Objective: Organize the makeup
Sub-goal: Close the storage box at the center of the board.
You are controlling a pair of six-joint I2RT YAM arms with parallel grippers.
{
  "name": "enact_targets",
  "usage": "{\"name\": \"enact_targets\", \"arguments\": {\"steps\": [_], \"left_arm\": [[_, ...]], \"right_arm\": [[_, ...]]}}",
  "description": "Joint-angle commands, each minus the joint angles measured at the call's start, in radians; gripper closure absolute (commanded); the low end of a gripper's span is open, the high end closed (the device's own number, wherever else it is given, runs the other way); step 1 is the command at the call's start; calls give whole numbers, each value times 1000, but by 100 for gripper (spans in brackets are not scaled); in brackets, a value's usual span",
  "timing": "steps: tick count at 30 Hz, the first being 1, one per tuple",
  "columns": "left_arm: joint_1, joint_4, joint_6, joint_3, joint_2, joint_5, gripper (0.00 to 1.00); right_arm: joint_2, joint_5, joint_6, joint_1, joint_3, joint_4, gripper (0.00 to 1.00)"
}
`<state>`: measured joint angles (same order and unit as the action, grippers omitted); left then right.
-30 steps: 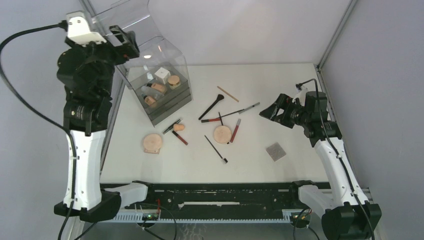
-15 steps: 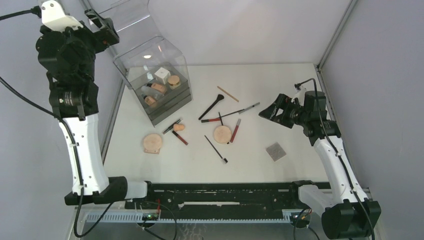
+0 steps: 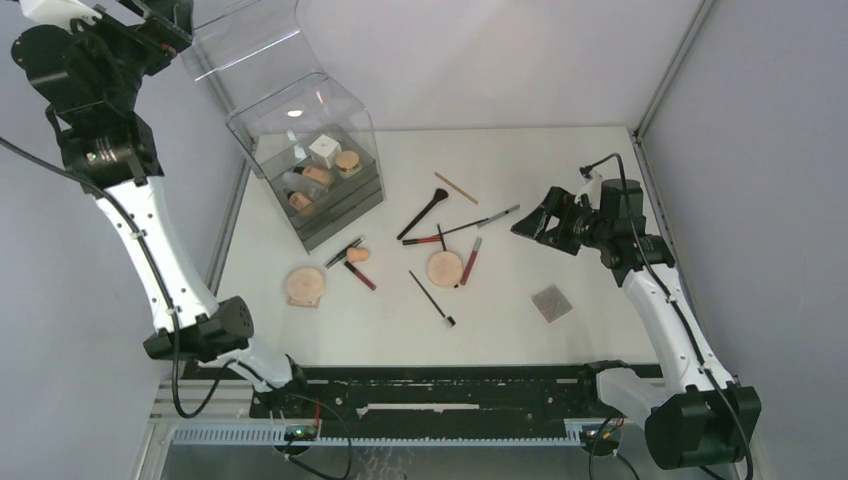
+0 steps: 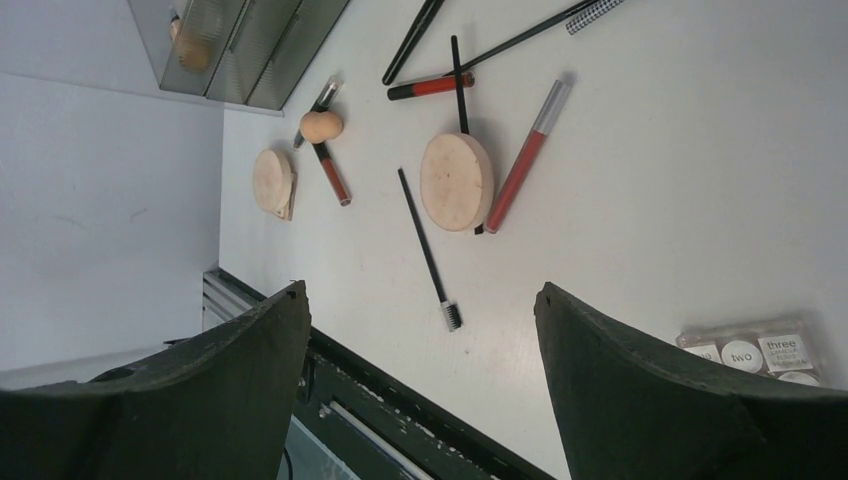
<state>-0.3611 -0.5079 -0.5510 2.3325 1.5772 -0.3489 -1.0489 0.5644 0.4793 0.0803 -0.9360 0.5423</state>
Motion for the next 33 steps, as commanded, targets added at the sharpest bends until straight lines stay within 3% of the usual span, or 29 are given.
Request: {"name": "enact_targets", "arguments": {"steps": [1,8,13,19,24,33], "left_arm": [[-29,105,-113,80,54,-126,0],[-95,181,-248,182,189,-209,0],[-90,215,-279,149,211,-284,0],[-67,145,-232,98,205,-332,2],[-50,14,-138,48,154,-360,1],[53,-86,45,-287,-119,-312,1]], "right_arm": [[5,-11,16,10,-14,-29,12],[-28,-17,25,16,-14,-49,12],[-67,-2,38,20,-28,-69,12],[-120,-12,40,62,-64,-79,12],[-135,-26,40,90,-65,-64,12],[-105,-69,45,104,-52,-65,13]]}}
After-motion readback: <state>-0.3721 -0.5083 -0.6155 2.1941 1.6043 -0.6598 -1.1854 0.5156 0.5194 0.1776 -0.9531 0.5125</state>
